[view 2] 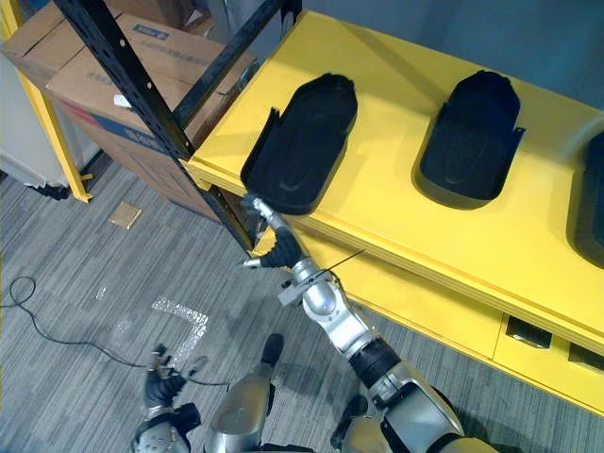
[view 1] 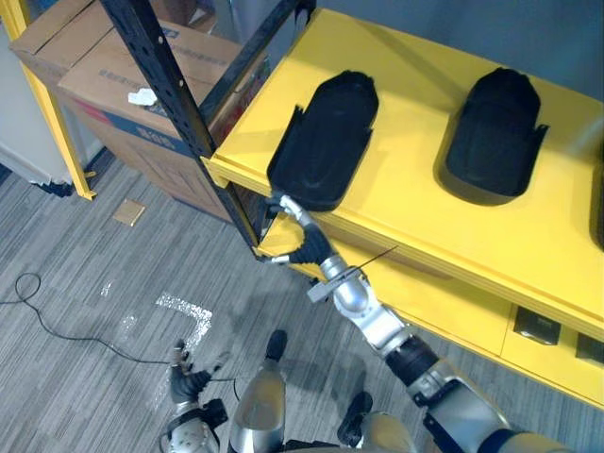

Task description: Walk over and take plastic housings, then place them on the shelf

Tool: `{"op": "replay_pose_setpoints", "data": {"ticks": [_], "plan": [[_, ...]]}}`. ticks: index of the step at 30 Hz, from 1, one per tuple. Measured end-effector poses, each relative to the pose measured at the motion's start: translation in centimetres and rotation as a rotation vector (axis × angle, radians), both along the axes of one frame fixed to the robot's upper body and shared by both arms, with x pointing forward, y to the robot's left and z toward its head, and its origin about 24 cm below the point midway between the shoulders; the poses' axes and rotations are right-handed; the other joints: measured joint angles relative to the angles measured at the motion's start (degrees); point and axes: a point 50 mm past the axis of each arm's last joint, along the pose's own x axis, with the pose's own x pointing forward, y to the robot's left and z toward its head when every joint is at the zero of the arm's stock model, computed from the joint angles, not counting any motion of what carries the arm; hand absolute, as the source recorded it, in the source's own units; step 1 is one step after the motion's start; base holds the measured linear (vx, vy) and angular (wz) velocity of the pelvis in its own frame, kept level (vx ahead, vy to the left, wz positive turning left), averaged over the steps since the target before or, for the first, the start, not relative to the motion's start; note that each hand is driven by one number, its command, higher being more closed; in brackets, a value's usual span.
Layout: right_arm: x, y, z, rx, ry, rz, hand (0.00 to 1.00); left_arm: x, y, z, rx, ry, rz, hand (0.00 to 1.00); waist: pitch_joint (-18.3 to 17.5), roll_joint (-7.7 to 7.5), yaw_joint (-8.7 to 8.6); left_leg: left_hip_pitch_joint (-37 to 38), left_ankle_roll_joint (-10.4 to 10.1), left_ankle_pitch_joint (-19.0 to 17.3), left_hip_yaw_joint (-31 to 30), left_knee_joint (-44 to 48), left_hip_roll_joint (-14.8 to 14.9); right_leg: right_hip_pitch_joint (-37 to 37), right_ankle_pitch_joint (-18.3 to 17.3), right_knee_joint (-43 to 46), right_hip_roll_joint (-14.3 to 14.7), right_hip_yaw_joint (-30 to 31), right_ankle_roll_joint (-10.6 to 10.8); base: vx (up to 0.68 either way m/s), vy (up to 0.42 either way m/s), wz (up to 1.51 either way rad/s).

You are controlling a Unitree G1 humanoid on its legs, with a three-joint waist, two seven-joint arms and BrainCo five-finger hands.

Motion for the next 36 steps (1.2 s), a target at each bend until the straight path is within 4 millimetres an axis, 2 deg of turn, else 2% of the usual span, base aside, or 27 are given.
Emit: {"op": "replay_pose_setpoints", "data": {"ticks": [5, 9, 14, 19, 23, 28, 33, 36], "plan": [[1.0, -0.2, 2.4, -0.034, -0.075, -0.005, 0.0, -0.8, 0.3, -0.9, -0.026, 0.053, 0.019, 0.0, 0.5, 0.58, -0.02, 0.2, 0.0, 0.0, 0.3, 0.5, 0.3, 0.0, -0.5, 0.7, 0.0, 0.3, -0.1, 0.0, -0.009, -0.02], [2.1, 0.1, 3.7, -0.055, -0.098, -0.013, 0.0, -1.3, 0.6, -1.3, -0.02, 0.074, 0.008, 0.0, 0.6, 0.76, 0.43, 0.2, 0.0, 0.0, 0.4, 0.5, 0.6, -0.1, -0.6, 0.9, 0.2, 0.3, -0.1, -0.03, -0.009, -0.01], [2.5, -0.1, 5.0, 0.036, -0.088, -0.004, 0.0, -1.3, 0.6, -1.5, -0.029, 0.078, -0.013, 0.0, 0.6, 0.77, 1.52, 0.2, 0.0, 0.0, 0.5, 0.5, 0.6, 0.0, -0.6, 1.0, 0.1, 0.3, -0.1, 0.0, 0.0, 0.0], [2.5, 0.1, 5.1, 0.051, -0.044, 0.031, 0.0, -1.3, 0.4, -1.5, -0.029, 0.078, -0.02, 0.0, 0.6, 0.81, 1.53, 0.4, 0.0, 0.0, 0.7, 0.7, 0.6, 0.2, -0.6, 1.0, 0.1, 0.4, -0.1, 0.0, -0.002, -0.01], [2.5, 0.6, 5.0, 0.014, -0.01, 0.047, 0.0, -1.2, 0.2, -1.4, -0.033, 0.075, -0.029, 0.0, 1.1, 1.7, 1.51, 1.3, 0.1, -0.1, 1.0, 0.7, 0.7, 0.8, -0.7, 1.1, 0.1, 0.6, -0.1, -0.02, -0.009, -0.04], [2.5, 1.0, 4.5, -0.04, 0.012, 0.051, 0.0, -1.2, 0.2, -1.4, -0.033, 0.076, -0.029, 0.0, 1.2, 1.76, 1.54, 1.1, 0.3, -0.2, 2.5, 0.7, 1.2, -0.2, -0.8, 1.8, 0.2, 1.5, -0.2, -0.03, -0.009, -0.08], [3.3, -0.3, 3.5, -0.147, 0.027, -0.019, 0.0, -1.2, 0.2, -1.4, -0.033, 0.077, -0.03, 0.0, 1.2, 1.75, 1.5, 1.1, 0.2, -0.2, 2.8, 0.8, 1.2, -0.4, -0.8, 1.8, 0.1, 1.7, -0.2, 0.0, -0.001, -0.02], [3.7, -0.5, 3.9, -0.169, 0.001, -0.052, 0.0, -1.2, 0.2, -1.4, -0.033, 0.077, -0.03, 0.0, 1.2, 1.75, 1.52, 1.0, 0.2, -0.2, 3.3, 0.8, 1.4, -0.9, -0.8, 2.0, 0.1, 2.1, -0.2, 0.0, -0.014, -0.07]]}}
